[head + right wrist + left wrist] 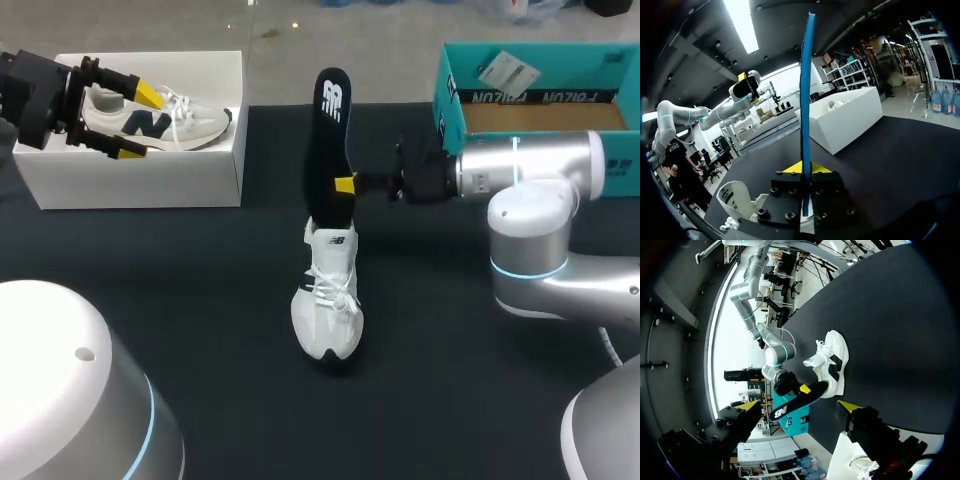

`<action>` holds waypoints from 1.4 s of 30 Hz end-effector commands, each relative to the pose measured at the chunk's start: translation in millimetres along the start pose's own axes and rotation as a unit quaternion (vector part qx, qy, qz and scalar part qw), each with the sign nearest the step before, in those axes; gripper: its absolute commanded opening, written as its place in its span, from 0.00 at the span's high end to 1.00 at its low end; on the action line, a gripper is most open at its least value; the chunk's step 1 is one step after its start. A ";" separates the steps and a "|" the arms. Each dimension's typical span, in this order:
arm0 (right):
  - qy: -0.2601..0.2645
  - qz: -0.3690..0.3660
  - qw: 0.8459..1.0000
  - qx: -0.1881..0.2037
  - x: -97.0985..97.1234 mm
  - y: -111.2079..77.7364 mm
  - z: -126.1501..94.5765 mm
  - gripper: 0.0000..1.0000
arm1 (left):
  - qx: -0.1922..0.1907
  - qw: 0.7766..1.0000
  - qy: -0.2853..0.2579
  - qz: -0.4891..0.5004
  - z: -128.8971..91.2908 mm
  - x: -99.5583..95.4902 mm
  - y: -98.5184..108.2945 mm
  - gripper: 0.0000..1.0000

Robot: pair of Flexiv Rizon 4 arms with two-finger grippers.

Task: Take the shoe out of the shoebox, open the shoe tongue, remove and reinsert the insole, then place the shoe into the shoebox

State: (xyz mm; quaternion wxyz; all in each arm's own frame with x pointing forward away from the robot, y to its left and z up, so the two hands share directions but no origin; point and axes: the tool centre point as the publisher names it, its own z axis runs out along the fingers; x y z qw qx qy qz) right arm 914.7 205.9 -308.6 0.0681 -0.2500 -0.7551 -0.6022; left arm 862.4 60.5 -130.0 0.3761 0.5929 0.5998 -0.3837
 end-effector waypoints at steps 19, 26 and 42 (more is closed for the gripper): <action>-0.014 0.024 0.999 0.019 4.2 -52.5 -0.9 1.00 | 0.000 1.000 0.002 0.000 -0.1 -0.6 -0.3 0.00; -0.014 0.037 0.999 0.028 11.9 -64.5 -0.6 1.00 | 0.000 1.000 0.002 0.000 -0.1 -0.6 -0.3 0.00; -0.025 -0.007 0.999 0.018 -3.7 -12.3 0.7 0.58 | 0.000 1.000 0.002 0.000 -0.1 -0.6 -0.3 0.00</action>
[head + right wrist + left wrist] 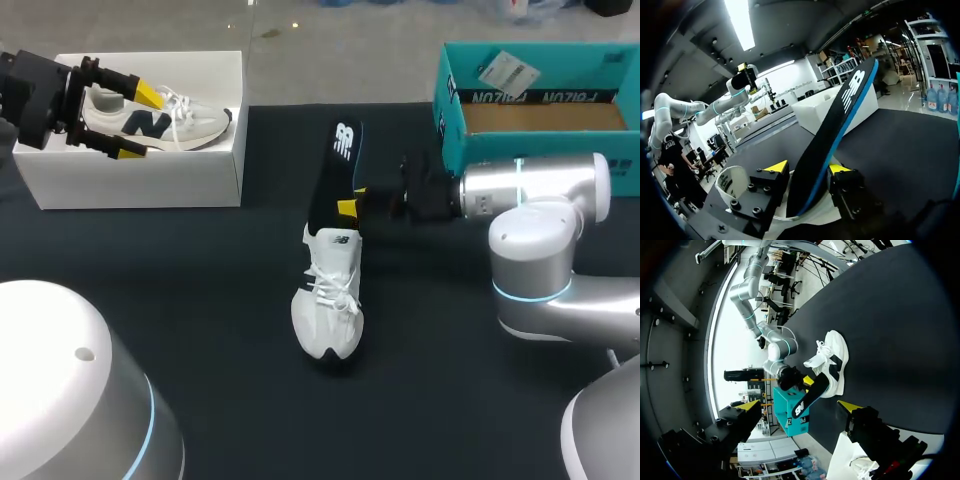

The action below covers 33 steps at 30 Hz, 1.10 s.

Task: Take the shoe out of the shoebox, open the shoe tongue, remove and reinsert the insole, then place the shoe into the shoebox

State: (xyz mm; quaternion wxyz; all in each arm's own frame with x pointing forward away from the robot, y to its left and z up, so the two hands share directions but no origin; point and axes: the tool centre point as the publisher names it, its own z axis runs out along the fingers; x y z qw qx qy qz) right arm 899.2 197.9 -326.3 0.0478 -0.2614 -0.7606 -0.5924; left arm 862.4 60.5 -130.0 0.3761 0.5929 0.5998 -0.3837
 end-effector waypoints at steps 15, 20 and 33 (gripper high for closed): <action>-0.007 -0.008 0.998 0.060 -5.5 -15.1 3.7 1.00 | 0.000 1.000 0.002 0.000 -0.1 -0.6 -0.3 0.00; -0.005 0.001 0.997 0.071 3.0 -27.3 -0.3 1.00 | 0.000 1.000 0.002 0.000 -0.1 -0.6 -0.3 0.00; 0.003 0.010 0.997 0.072 16.0 -30.3 1.3 0.51 | 0.000 1.000 0.002 0.000 -0.1 -0.6 -0.3 0.00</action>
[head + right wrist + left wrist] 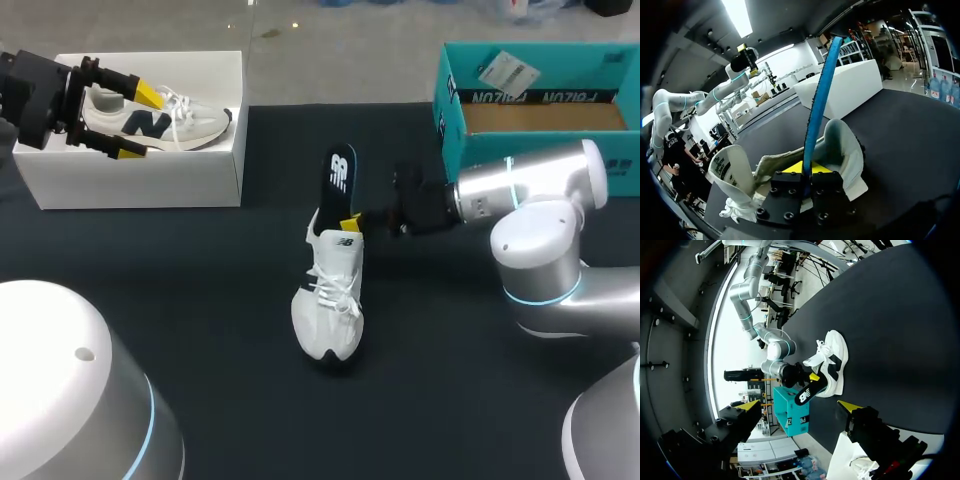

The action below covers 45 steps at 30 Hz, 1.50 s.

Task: Take the shoe out of the shoebox, open the shoe tongue, remove and reinsert the insole, then place the shoe into the shoebox

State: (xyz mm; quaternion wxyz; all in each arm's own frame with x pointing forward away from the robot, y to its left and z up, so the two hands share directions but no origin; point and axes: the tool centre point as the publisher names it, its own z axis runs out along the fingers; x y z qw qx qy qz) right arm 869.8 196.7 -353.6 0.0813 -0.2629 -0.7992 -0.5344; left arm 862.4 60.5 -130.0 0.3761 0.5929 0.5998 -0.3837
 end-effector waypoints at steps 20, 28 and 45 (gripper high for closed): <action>-0.028 -0.038 0.999 0.003 -26.7 42.0 7.3 1.00 | 0.000 1.000 0.002 0.000 0.0 -0.6 -0.3 0.00; -0.023 -0.027 0.999 0.022 -19.1 23.7 8.7 1.00 | 0.000 1.000 0.002 0.000 0.0 -0.6 -0.3 0.00; 0.004 -0.006 1.000 0.027 6.7 3.2 16.2 0.61 | 0.000 1.000 0.002 0.000 0.0 -0.6 -0.3 0.00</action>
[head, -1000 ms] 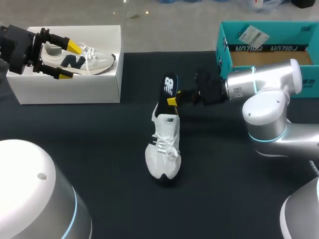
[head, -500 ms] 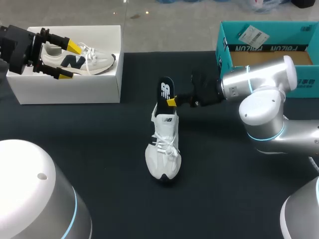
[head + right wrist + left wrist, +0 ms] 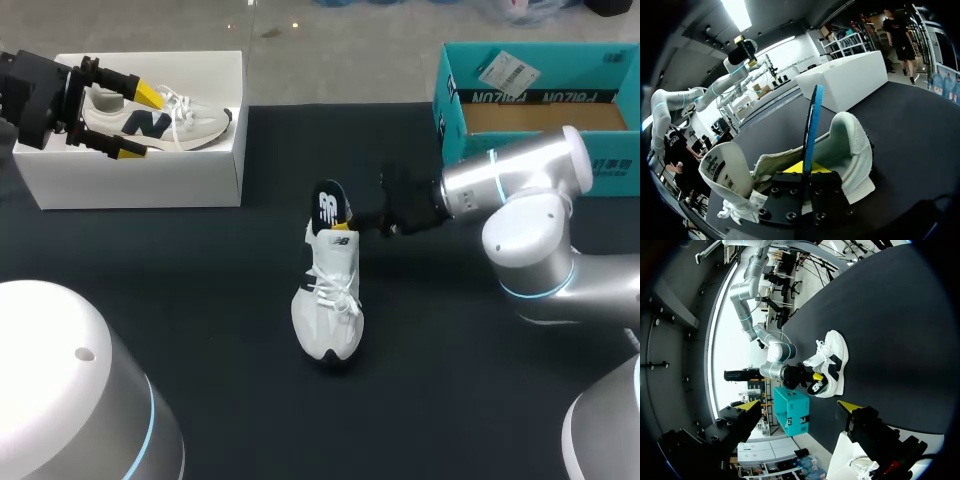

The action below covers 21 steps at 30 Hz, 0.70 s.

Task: Take the shoe out of the shoebox, open the shoe tongue, remove and reinsert the insole, then place the shoe into the shoebox

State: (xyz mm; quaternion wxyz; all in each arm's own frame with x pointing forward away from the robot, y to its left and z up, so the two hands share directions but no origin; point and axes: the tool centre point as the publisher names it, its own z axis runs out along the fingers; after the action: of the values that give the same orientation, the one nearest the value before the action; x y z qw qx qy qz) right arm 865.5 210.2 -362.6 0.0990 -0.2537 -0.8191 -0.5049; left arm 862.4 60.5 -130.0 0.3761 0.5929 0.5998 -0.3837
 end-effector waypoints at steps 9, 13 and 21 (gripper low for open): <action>-0.016 -0.034 0.999 -0.035 -13.8 46.8 -1.3 0.28 | 0.000 1.000 0.002 0.000 0.0 -0.6 -0.3 0.00; -0.024 -0.039 0.998 -0.035 -19.9 51.1 -1.5 0.67 | 0.000 1.000 0.002 0.000 0.0 -0.6 -0.3 0.00; -0.026 -0.033 0.999 -0.025 -16.1 38.9 -1.1 1.00 | 0.000 1.000 0.002 0.000 0.0 -0.6 -0.3 0.00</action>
State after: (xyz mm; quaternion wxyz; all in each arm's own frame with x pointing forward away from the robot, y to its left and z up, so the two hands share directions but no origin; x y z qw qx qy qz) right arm 902.8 217.2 -337.6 0.0568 -0.2384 -0.8145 -0.5258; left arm 862.4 60.5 -130.0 0.3761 0.5929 0.5998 -0.3837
